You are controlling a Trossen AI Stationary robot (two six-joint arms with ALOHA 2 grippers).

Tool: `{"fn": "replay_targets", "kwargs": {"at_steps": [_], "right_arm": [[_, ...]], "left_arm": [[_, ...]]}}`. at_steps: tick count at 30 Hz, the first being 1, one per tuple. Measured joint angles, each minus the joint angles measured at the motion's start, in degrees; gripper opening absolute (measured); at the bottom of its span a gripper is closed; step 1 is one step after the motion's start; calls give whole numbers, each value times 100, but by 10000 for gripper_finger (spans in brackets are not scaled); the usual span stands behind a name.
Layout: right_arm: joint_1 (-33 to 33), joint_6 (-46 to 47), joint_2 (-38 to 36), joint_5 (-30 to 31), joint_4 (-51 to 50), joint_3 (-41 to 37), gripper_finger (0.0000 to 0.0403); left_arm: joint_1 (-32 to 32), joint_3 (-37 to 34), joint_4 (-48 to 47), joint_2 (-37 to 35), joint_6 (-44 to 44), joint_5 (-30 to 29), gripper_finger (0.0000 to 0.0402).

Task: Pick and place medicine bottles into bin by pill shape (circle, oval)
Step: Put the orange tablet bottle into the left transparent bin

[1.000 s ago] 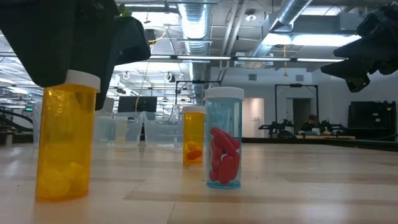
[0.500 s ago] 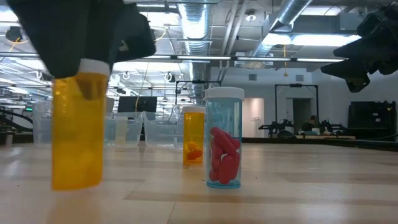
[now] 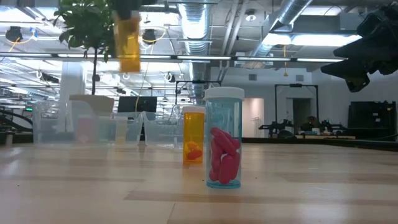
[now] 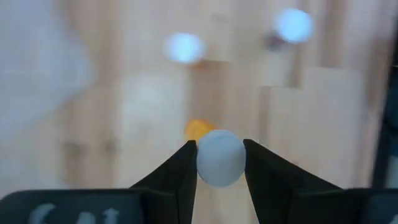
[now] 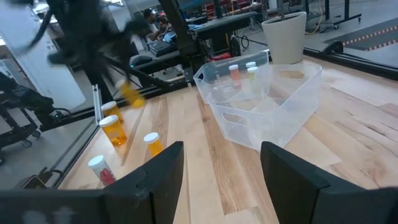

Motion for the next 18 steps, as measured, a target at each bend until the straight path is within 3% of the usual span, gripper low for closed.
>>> {"fn": "replay_targets", "kwargs": {"at_steps": [10, 18], "right_arm": [[0, -15, 0, 0, 1, 0, 226], [-2, -14, 0, 0, 1, 0, 226]], "left_arm": [[1274, -43, -1660, -1078, -179, -1521, 111], [2482, -273, -1726, -1225, 690, -1257, 112]]}}
